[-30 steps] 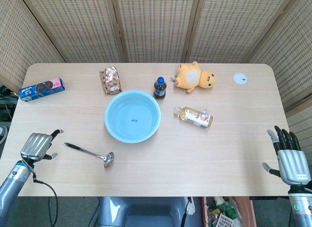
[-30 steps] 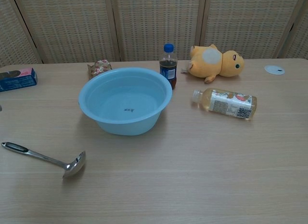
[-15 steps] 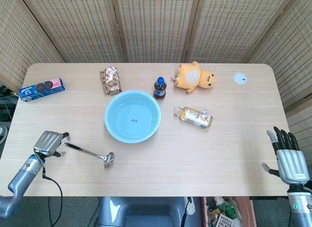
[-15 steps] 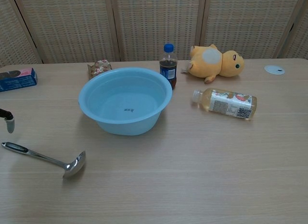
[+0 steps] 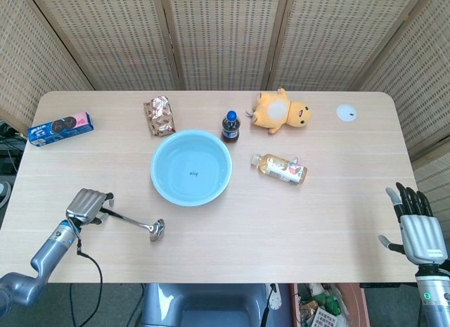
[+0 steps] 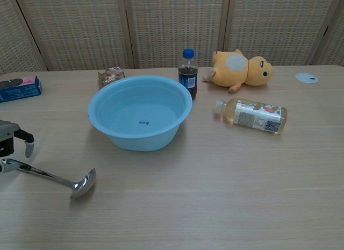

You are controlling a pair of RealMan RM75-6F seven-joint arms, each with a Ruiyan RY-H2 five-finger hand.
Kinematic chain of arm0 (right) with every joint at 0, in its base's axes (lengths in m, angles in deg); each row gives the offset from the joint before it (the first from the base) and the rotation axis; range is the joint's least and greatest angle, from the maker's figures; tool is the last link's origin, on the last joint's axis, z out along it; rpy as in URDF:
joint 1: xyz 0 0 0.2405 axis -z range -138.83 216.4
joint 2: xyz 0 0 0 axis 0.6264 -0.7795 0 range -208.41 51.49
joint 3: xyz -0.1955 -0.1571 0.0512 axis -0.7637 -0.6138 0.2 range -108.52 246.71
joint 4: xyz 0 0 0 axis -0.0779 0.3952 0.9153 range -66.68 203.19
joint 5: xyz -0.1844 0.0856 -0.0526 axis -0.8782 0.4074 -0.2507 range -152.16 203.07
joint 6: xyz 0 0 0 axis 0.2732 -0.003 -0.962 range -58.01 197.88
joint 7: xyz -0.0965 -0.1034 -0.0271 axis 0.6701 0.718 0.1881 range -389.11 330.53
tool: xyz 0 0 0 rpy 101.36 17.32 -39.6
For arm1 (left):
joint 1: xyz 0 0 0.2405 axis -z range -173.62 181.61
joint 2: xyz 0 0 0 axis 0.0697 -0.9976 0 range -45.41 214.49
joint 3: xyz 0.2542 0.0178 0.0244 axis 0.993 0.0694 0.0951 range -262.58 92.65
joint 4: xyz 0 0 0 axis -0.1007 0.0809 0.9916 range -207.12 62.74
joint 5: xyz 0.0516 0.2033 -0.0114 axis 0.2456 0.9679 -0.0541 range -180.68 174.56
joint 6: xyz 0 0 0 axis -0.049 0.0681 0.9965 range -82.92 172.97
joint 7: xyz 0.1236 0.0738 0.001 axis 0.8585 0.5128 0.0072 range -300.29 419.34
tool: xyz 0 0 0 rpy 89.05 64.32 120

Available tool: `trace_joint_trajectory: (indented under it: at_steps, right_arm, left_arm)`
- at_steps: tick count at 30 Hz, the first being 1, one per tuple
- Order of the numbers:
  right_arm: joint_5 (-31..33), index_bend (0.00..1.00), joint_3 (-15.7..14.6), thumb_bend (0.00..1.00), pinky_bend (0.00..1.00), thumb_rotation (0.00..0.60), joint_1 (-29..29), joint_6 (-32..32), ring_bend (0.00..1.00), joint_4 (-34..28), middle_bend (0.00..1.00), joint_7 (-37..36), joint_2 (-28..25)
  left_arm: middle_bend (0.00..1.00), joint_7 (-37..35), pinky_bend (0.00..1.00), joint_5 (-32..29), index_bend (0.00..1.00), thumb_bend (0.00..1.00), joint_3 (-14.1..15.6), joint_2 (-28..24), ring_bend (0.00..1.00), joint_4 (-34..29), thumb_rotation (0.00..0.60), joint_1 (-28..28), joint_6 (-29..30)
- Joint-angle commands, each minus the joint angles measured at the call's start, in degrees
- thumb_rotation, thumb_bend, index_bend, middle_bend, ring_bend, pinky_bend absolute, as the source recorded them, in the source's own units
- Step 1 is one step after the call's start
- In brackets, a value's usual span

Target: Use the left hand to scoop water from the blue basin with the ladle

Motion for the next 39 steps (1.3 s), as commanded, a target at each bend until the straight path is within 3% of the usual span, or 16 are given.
trace_joint_trajectory:
  at_steps: [1,30,39]
  right_arm:
    - [0.04,0.00,-0.03,0.00,0.00,0.600,-0.02,0.09,0.00,0.03,0.00,-0.02,-0.01]
    - [0.55,0.00,-0.15,0.00,0.00,0.600,-0.21,0.80,0.00,0.60,0.00,-0.90,-0.03]
    - [0.68,0.00,-0.11,0.00,0.00,0.600,-0.32,0.96,0.00,0.35,0.00,-0.85,-0.08]
  left_arm:
    - [1.00,0.20,1.00,-0.13,0.47,0.35,0.11,0.13,1.00,-0.10,0.600,0.06,-0.01]
    - [1.00,1.47,1.00,-1.39,0.50,0.36,1.06,3.53,1.00,2.45,0.600,1.01,-1.94]
    - [1.00,1.60,1.00,-1.60,0.73,0.45,1.16,3.84,1.00,2.99,0.600,1.16,-2.29]
